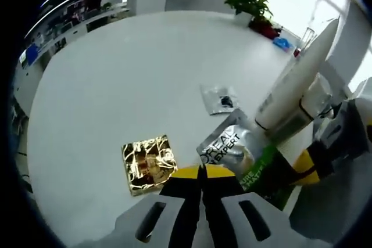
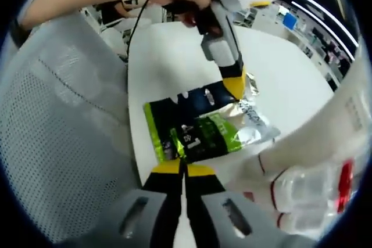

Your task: Arrange the skincare products in the storage area until every visible bottle or jar stands upright without overlapping.

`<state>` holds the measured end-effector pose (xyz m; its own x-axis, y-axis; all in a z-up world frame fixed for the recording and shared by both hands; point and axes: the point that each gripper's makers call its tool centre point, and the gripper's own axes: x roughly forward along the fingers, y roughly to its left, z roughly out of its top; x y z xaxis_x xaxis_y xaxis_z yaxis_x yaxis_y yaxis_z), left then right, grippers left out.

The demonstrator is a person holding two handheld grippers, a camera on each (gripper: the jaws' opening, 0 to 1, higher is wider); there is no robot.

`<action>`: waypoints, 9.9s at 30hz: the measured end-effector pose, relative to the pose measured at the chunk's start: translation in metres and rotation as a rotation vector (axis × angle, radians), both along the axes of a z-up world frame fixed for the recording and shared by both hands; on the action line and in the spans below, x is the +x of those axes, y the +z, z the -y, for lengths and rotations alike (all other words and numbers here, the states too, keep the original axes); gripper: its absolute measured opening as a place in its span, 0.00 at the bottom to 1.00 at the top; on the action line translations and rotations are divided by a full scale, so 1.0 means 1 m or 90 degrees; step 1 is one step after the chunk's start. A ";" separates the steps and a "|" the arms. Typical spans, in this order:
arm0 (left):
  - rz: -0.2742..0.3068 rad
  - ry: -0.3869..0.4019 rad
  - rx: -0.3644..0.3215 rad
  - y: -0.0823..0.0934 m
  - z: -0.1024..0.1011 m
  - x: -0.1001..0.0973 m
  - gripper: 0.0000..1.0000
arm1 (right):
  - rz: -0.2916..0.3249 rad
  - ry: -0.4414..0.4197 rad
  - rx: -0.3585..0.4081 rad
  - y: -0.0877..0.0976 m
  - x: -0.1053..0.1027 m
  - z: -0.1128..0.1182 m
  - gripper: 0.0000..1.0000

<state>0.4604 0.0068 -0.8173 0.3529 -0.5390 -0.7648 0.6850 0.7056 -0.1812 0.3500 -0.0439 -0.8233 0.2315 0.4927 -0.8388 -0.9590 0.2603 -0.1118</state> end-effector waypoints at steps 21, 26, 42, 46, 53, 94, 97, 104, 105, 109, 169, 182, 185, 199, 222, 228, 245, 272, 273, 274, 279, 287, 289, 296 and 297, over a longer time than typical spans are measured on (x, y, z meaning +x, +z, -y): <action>0.024 -0.015 0.052 -0.011 0.000 0.001 0.00 | -0.034 -0.058 0.002 0.004 -0.007 0.025 0.04; 0.025 -0.013 0.049 -0.011 0.000 0.001 0.00 | -0.018 -0.061 0.023 0.018 -0.010 0.022 0.05; 0.044 -0.016 0.052 -0.010 0.000 0.006 0.00 | 0.041 -0.028 0.002 0.001 0.006 -0.007 0.13; 0.050 -0.008 0.053 -0.010 -0.001 0.010 0.00 | 0.042 -0.020 -0.011 -0.004 0.005 -0.008 0.13; 0.075 -0.003 0.053 -0.008 -0.002 0.016 0.00 | 0.030 -0.025 -0.013 -0.007 0.005 -0.012 0.09; 0.106 -0.133 0.087 -0.006 0.024 0.000 0.13 | 0.066 -0.026 -0.039 -0.006 0.014 -0.013 0.12; 0.107 -0.116 0.073 -0.007 0.025 0.004 0.14 | 0.067 -0.028 -0.039 -0.006 0.016 -0.011 0.13; 0.106 -0.093 0.049 -0.006 0.029 0.005 0.11 | 0.073 -0.028 -0.041 -0.006 0.017 -0.011 0.13; 0.107 -0.095 0.050 -0.006 0.029 0.004 0.11 | 0.072 -0.027 -0.041 -0.006 0.017 -0.011 0.12; 0.111 -0.095 0.055 -0.006 0.029 0.005 0.13 | 0.068 -0.033 -0.036 -0.006 0.018 -0.010 0.13; 0.156 -0.074 0.039 0.078 -0.007 -0.054 0.38 | 0.096 -0.050 0.122 0.078 -0.005 -0.017 0.34; 0.172 -0.063 0.043 0.093 -0.013 -0.064 0.39 | 0.146 -0.105 0.166 0.113 0.004 0.002 0.45; 0.175 -0.065 0.043 0.095 -0.012 -0.067 0.39 | 0.151 -0.123 0.182 0.121 0.006 0.008 0.47; 0.195 -0.043 0.037 0.108 -0.017 -0.072 0.47 | 0.169 -0.228 0.218 0.136 0.014 0.045 0.60; 0.213 -0.012 0.026 0.125 -0.029 -0.080 0.73 | 0.163 -0.326 0.225 0.140 0.028 0.097 0.84; 0.219 0.005 0.029 0.126 -0.035 -0.079 0.81 | 0.164 -0.326 0.220 0.139 0.030 0.098 0.90; 0.218 0.010 0.038 0.123 -0.041 -0.081 0.94 | 0.171 -0.325 0.205 0.135 0.032 0.108 0.99; 0.184 0.000 0.043 0.106 -0.047 -0.074 0.97 | 0.168 -0.313 0.199 0.134 0.039 0.111 1.00; 0.183 0.001 0.043 0.106 -0.047 -0.074 0.97 | 0.167 -0.314 0.201 0.134 0.039 0.111 1.00; 0.181 0.001 0.042 0.106 -0.047 -0.074 0.97 | 0.165 -0.314 0.201 0.134 0.039 0.111 1.00; 0.174 0.001 0.042 0.104 -0.047 -0.073 0.97 | 0.160 -0.311 0.195 0.131 0.039 0.110 1.00; 0.163 0.001 0.049 0.098 -0.048 -0.068 0.97 | 0.162 -0.307 0.185 0.129 0.041 0.112 1.00; 0.161 0.003 0.052 0.097 -0.049 -0.065 0.97 | 0.160 -0.306 0.188 0.130 0.042 0.111 1.00; 0.154 0.006 0.055 0.093 -0.049 -0.057 0.97 | 0.162 -0.304 0.205 0.132 0.045 0.109 1.00; 0.153 0.006 0.057 0.091 -0.050 -0.055 0.97 | 0.161 -0.304 0.203 0.131 0.045 0.109 1.00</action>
<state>0.4056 0.0567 -0.7258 0.5345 -0.4688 -0.7033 0.6942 0.7181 0.0490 0.3949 -0.1533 -0.6920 0.6602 0.5026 -0.5581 -0.6828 0.7112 -0.1673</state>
